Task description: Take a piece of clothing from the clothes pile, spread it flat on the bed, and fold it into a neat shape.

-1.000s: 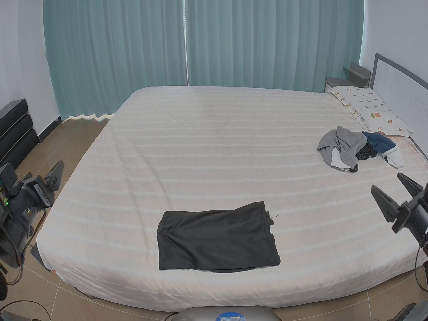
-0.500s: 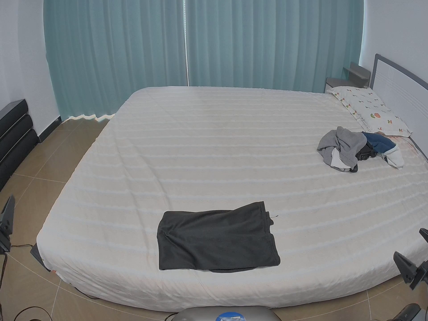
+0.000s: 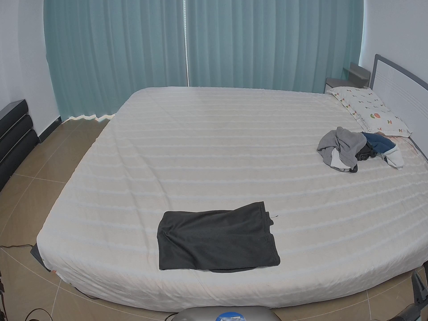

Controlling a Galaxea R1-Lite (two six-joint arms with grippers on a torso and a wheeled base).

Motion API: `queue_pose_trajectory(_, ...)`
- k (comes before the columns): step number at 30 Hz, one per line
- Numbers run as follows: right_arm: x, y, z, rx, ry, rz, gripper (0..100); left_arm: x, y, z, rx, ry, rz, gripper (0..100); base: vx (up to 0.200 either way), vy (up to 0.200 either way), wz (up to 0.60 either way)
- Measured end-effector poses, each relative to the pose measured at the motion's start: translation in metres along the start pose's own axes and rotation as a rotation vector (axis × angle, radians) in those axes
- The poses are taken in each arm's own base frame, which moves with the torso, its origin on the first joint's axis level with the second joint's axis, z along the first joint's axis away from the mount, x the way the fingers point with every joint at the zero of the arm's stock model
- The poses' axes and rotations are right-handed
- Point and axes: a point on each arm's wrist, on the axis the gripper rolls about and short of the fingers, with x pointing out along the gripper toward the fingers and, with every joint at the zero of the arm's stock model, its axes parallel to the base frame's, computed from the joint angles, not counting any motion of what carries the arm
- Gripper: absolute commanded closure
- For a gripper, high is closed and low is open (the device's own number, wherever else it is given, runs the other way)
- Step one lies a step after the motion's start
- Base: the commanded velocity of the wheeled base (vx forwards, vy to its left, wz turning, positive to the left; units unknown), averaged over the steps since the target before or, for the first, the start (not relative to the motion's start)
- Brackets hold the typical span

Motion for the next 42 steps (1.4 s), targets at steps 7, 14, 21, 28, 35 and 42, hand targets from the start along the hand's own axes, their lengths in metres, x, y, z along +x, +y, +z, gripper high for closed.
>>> queue_pose_trajectory(7,0.01,0.002,-0.005,-0.029,-0.208,-0.043,0,-0.004,0.001,-0.014,-0.021,-0.055,0.003,0,0.0,0.0,0.0)
queue_pose_trajectory(14,0.023,0.005,-0.022,-0.063,-0.292,-0.056,0,-0.002,-0.001,-0.023,-0.047,-0.144,-0.033,0,0.0,0.0,0.0)
queue_pose_trajectory(21,0.03,0.009,-0.043,-0.051,-0.145,-0.021,0,0.0,-0.005,-0.035,-0.018,-0.109,-0.14,0,0.0,0.0,0.0)
queue_pose_trajectory(28,0.03,0.01,-0.044,0.015,-0.14,0.002,0,0.0,-0.009,-0.052,-0.002,0.043,-0.263,0,0.0,0.0,0.0)
queue_pose_trajectory(35,0.03,0.01,-0.045,0.043,-0.13,0.011,0,-0.001,-0.01,-0.058,-0.067,0.11,-0.329,0,0.0,0.0,0.0)
queue_pose_trajectory(42,0.031,0.012,-0.048,0.071,-0.105,0.067,0,-0.002,-0.012,-0.059,-0.087,0.12,-0.411,0,0.0,0.0,0.0)
